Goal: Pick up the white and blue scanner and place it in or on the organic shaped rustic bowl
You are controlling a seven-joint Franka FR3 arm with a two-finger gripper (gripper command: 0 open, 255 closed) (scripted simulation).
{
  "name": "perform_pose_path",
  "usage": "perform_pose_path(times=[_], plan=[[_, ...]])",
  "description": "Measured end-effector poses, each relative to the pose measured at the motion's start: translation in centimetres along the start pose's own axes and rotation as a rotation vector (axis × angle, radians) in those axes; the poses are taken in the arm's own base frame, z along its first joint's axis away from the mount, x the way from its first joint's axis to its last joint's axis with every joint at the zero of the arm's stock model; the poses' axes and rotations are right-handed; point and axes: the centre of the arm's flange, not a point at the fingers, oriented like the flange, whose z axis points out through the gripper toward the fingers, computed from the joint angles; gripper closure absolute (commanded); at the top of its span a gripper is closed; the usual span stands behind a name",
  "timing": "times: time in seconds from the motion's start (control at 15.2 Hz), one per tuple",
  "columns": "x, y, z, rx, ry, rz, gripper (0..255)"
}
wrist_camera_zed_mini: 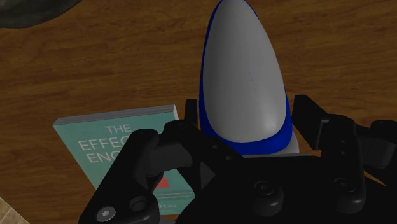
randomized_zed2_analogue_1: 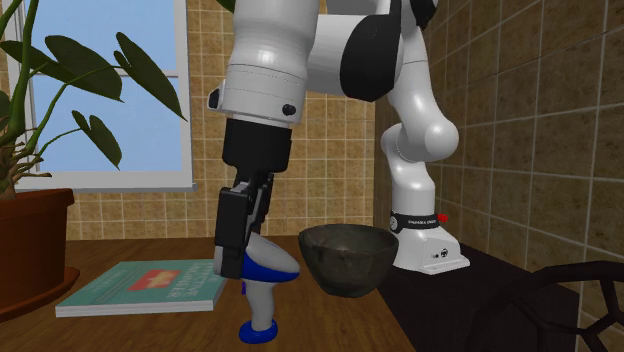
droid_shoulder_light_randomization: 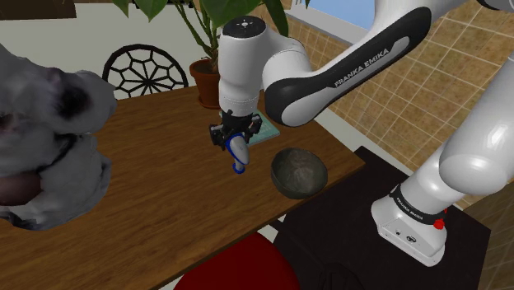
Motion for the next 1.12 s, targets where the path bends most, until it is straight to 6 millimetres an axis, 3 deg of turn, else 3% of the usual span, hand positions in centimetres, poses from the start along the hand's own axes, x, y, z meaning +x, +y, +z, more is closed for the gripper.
perform_pose_path(times=[0.33, 1.12], plan=[[0.2, 0.1, -0.9, -0.001, -0.001, 0.0, 255], [1.3, 0.4, -7.2, -0.001, -0.001, 0.0, 255]])
